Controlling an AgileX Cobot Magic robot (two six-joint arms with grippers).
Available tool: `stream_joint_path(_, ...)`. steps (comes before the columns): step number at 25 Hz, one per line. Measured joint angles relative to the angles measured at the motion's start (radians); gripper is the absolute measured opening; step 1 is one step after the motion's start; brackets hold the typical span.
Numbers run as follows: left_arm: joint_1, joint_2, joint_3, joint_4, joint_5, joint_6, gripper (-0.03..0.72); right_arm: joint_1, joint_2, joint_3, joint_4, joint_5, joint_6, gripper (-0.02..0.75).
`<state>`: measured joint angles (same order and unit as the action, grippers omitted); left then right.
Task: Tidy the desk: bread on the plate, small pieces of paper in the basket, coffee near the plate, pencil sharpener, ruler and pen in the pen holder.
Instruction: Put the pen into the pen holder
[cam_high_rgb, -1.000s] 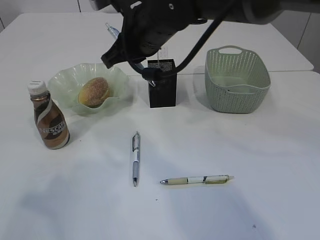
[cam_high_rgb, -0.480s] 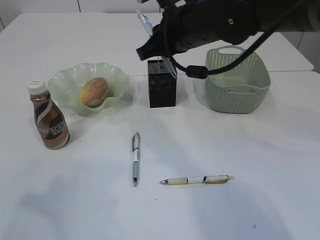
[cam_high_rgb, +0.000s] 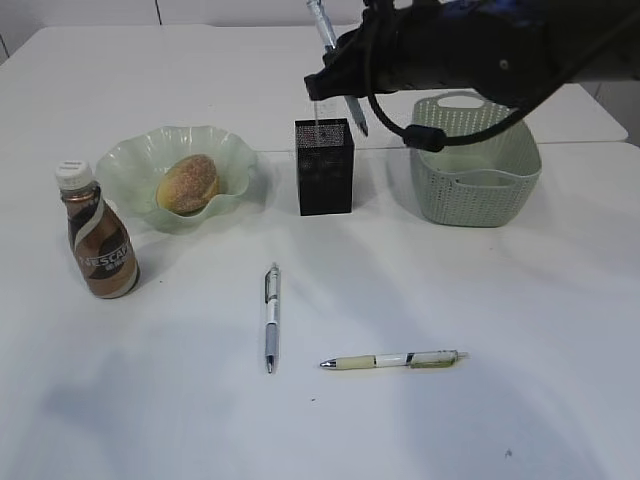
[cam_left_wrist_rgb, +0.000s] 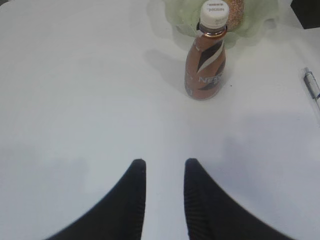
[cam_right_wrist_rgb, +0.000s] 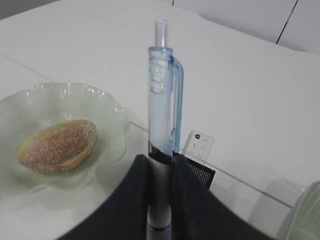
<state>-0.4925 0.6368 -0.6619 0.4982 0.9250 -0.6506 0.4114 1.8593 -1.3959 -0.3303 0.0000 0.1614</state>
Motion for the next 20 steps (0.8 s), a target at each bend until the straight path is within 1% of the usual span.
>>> stream_joint_path(5, 0.000, 0.000, 0.000, 0.000, 0.000, 0.000, 0.178, -0.044, 0.002, 0.060, 0.000, -0.173, 0.024, 0.103)
stream_joint_path(10, 0.000, 0.000, 0.000, 0.000, -0.002, 0.000, 0.178, -0.052, 0.043, 0.065, 0.005, -0.300, 0.031, 0.103)
stream_joint_path(14, 0.000, 0.000, 0.000, 0.000, -0.004, 0.000, 0.178, -0.052, 0.095, 0.066, 0.045, -0.384, 0.033, 0.103)
stream_joint_path(20, 0.000, 0.000, 0.000, 0.000, -0.004, 0.000, 0.178, -0.052, 0.172, 0.066, 0.116, -0.564, 0.016, 0.103)
